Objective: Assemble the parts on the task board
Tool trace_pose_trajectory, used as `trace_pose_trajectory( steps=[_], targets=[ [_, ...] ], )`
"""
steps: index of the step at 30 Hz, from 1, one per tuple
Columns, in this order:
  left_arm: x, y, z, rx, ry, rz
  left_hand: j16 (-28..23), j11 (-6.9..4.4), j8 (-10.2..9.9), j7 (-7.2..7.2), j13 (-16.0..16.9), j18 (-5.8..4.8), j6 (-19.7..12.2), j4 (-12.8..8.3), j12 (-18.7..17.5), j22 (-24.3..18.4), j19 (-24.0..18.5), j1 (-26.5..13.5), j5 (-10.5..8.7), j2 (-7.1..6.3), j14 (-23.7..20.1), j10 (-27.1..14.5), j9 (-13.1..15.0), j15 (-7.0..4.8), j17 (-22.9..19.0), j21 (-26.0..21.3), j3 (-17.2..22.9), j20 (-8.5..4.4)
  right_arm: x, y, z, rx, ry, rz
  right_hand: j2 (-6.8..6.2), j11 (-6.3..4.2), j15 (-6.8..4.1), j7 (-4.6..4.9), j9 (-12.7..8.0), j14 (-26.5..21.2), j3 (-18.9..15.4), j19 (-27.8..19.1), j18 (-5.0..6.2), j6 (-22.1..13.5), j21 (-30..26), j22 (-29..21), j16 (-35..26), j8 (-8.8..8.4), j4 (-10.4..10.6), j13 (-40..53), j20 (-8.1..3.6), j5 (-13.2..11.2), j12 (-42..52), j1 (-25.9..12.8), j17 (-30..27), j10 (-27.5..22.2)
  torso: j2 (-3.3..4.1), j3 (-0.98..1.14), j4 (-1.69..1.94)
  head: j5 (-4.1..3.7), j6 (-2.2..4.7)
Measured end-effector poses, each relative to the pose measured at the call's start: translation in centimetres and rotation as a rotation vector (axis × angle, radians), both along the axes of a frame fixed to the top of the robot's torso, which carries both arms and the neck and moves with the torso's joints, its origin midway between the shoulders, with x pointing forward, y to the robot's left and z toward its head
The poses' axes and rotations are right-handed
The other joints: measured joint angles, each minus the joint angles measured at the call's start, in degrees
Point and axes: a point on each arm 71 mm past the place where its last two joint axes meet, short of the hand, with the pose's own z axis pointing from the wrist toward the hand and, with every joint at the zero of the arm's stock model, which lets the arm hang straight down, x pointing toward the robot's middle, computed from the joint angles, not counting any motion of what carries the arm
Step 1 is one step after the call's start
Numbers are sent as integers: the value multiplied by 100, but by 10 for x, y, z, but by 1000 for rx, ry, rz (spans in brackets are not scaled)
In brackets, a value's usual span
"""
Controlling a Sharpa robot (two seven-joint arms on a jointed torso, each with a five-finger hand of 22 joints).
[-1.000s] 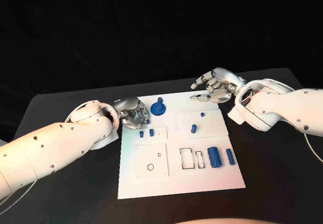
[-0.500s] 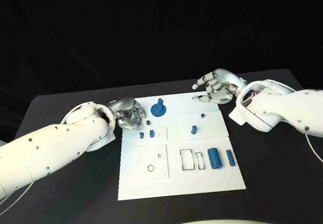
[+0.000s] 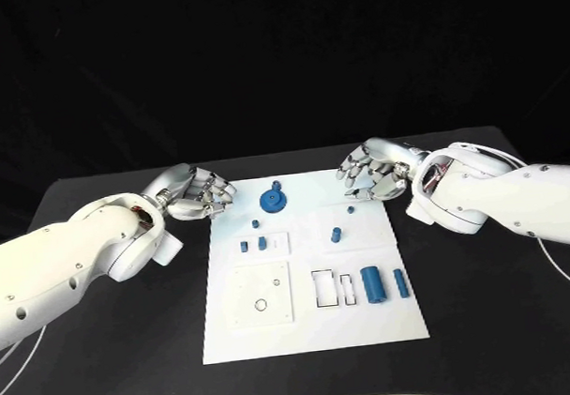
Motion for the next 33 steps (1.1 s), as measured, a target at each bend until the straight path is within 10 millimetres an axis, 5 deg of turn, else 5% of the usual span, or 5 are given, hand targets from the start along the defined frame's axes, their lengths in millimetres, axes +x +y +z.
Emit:
trace_pose_trajectory(
  steps=[2, 8, 12, 17, 33],
  targets=[
    [-2, 3, 3, -109, 24, 9, -146, 7, 0, 29, -21, 0, 29, 15, 9, -68, -68, -10, 0, 10, -103, -7, 19, 4, -73, -125, -68, 23, -1, 1, -2, -52, -9, 21, -112, -39, 0, -29, 0, 0, -91, 32, 0, 45, 52, 0, 0, 0, 16, -147, -32, -27, -91, -112, -38, 45, 1, -7, 4, -10, 10],
    [-8, 12, 11, -387, 84, 29, -837, 4, 6, -24, -177, 0, 210, 106, -73, -471, -310, -50, 0, 50, -472, 67, 73, 64, -390, -773, -193, 103, -5, 5, -12, -229, -40, 72, -125, -51, 0, -83, 0, 0, -209, 83, 0, 102, 180, 0, 0, 23, -32, -290, -43, -26, -156, -125, -91, 70, 0, -14, 4, -39, 34],
    [-12, 16, 13, -487, 108, 28, -1943, -15, 45, -46, -525, 0, 356, 161, -729, -966, -273, -50, 0, 50, -245, 596, 142, 94, -786, -1467, -139, 181, -8, 7, -16, -315, -62, 89, -125, -72, 0, -114, 0, 0, -231, 102, 0, 135, 233, -1, 0, 36, -54, -344, -62, -26, -162, -125, -100, 91, 0, -16, 4, -65, 35],
    [-15, 20, 15, -553, 123, 26, -2650, -26, 45, -73, -620, 0, 441, 169, -1210, -1254, -234, -50, 0, 50, -123, 952, 172, 132, -887, -1898, -147, 221, -11, 11, -19, -387, -86, 103, -122, -102, -23, -137, 7, 22, -231, 122, 0, 175, 248, -1, 0, 45, -54, -389, -82, -26, -185, -122, -107, 122, 0, -14, 7, -71, 35],
    [-16, 24, 17, -619, 125, 27, -3192, -45, 0, -74, -620, 0, 481, 177, -1527, -1463, -194, -28, 0, 73, 78, 1112, 196, 135, -875, -2181, -155, 262, -15, 21, -25, -436, -111, 126, 42, -124, -45, -149, 62, 0, 392, 205, 0, 536, 467, -2, 0, 174, -94, -707, -83, -26, -386, 42, -121, 758, 8, 4, -6, -44, 33]
  ],
)
